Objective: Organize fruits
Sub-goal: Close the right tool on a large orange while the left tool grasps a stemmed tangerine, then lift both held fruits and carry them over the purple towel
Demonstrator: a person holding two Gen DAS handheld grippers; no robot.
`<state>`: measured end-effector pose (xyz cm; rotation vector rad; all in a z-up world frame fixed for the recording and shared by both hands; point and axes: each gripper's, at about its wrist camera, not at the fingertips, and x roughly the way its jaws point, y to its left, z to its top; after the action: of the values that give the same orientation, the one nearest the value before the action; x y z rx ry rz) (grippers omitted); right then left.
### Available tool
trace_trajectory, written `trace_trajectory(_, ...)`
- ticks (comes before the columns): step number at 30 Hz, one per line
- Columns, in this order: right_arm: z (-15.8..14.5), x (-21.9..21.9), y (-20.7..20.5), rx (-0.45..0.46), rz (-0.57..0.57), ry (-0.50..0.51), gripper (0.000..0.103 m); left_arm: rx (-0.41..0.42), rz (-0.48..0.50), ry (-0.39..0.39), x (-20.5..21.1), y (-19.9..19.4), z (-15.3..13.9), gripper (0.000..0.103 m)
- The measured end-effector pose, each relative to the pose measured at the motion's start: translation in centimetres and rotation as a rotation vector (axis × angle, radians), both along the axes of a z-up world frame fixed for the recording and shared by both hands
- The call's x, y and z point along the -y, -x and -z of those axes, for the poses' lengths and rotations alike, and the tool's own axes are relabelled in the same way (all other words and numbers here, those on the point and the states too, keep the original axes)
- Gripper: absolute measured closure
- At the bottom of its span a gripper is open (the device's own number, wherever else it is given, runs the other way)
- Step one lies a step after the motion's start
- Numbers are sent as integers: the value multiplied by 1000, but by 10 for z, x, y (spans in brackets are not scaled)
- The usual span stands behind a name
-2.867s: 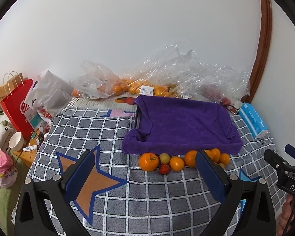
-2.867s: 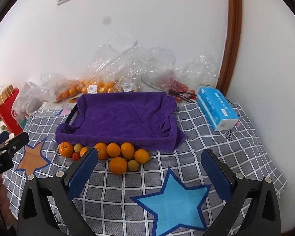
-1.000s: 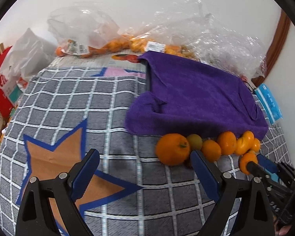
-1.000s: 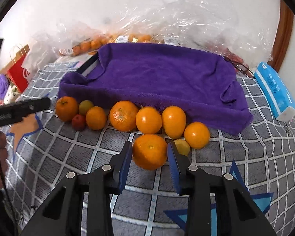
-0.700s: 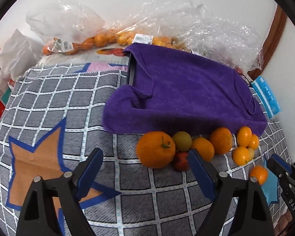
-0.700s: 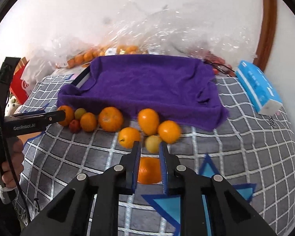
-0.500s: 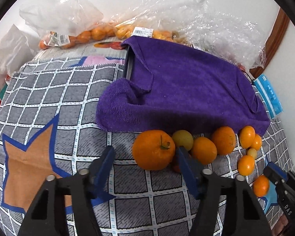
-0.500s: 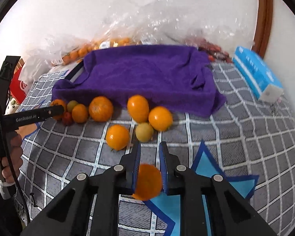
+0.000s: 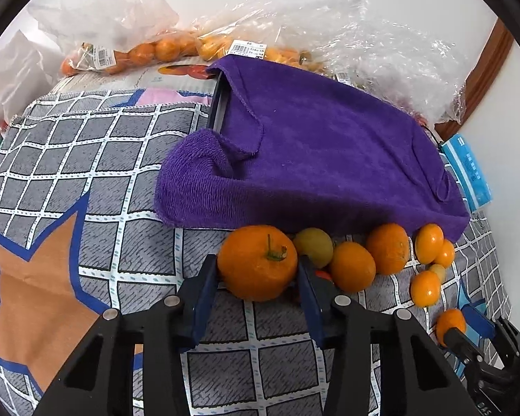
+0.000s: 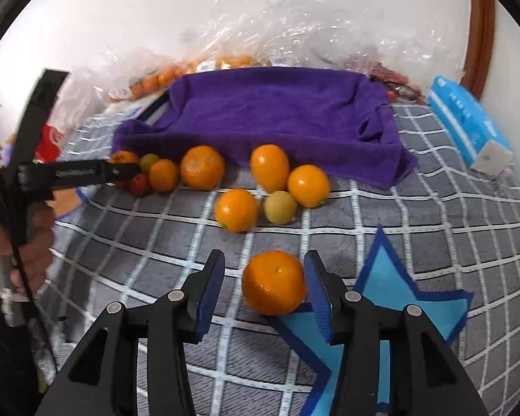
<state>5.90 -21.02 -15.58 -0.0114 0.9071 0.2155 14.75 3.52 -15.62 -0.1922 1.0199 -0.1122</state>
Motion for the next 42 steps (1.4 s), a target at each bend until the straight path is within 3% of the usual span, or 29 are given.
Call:
trace_trajectory(5, 17, 7, -7, -68, 39, 14, 54, 8, -11, -3, -9, 10, -6, 61)
trace_trajectory(9, 18, 10, -5, -46, 51, -4, 59, -9, -29, -29, -16, 16, -6, 61)
trace_trajectory(18, 23, 11, 2, 38, 64, -2, 59, 0, -64, -51, -18, 20, 3, 60)
trace_trajectory(21, 22, 12, 3, 39, 62, -8, 64, 13, -57, -70, -15, 22, 4, 61)
trace_trajectory(24, 20, 15, 1, 17, 71, -20, 65, 0, -49, -40, -17, 24, 1, 62)
trace_trajectory(42, -35, 31, 1, 79, 166, -36, 65, -10, -10, 47, -2, 55, -33, 62)
